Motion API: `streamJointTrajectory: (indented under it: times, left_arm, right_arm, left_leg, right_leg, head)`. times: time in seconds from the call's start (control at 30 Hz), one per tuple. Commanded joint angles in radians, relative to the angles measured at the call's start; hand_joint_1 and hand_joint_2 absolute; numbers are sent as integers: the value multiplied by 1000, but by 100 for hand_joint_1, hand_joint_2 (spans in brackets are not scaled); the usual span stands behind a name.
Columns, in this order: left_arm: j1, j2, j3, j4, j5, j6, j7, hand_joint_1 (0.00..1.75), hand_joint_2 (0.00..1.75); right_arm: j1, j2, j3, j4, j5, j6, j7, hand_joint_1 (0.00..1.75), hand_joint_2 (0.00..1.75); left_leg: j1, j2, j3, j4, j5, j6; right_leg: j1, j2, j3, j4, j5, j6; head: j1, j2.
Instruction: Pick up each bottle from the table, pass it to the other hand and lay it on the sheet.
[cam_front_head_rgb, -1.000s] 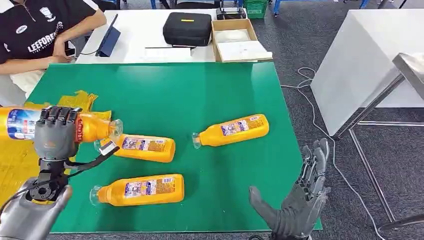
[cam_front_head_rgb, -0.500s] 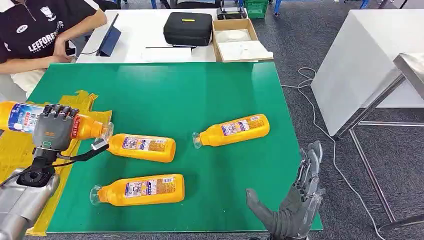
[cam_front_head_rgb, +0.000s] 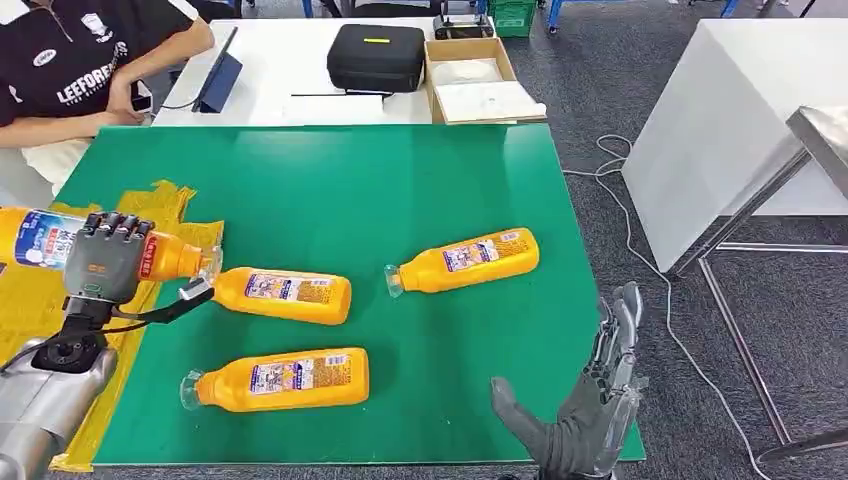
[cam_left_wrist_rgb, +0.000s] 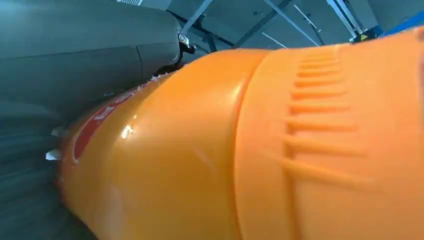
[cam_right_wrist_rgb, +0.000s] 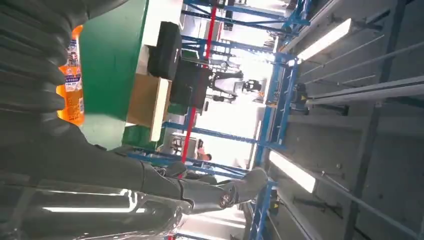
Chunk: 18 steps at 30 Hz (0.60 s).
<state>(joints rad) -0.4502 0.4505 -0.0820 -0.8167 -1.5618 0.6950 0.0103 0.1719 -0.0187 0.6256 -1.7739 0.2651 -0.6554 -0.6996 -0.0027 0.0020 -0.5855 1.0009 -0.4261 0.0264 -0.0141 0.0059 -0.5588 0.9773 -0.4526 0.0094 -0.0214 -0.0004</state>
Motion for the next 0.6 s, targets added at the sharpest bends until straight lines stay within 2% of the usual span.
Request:
streamJointTrajectory:
  times: [0.03,0.17,0.27,0.33,0.6]
  left_arm:
    - [-125,-79,103,227,7,3,-33,175,175]
    - [-124,-88,152,258,28,3,-42,175,175]
    - [-193,-114,208,406,59,-37,-1,175,175]
    - [-204,-116,215,430,59,-56,16,175,175]
    - [-160,-98,248,438,83,-35,14,175,175]
  right_arm:
    - [-20,11,-24,88,-5,-43,1,0,175]
    - [-9,24,-33,87,-7,-34,1,0,175]
    - [-6,55,-67,75,35,8,27,0,175]
    - [-1,42,-71,80,40,17,33,0,175]
    - [2,66,-88,88,44,61,33,0,175]
  left_leg:
    - [1,-4,1,-1,1,-2]
    - [1,-3,2,-1,1,-2]
    - [1,-4,2,-2,1,-3]
    - [0,-5,2,-1,1,-3]
    - [0,-2,2,-1,1,-2]
  right_leg:
    - [1,-4,3,-2,1,-1]
    - [1,-3,3,-2,0,-1]
    - [1,-4,4,-3,0,-1]
    - [0,-6,3,-2,0,-1]
    - [0,-3,3,-2,0,-1]
  head:
    - [0,0]
    - [0,0]
    - [0,0]
    - [0,0]
    - [0,0]
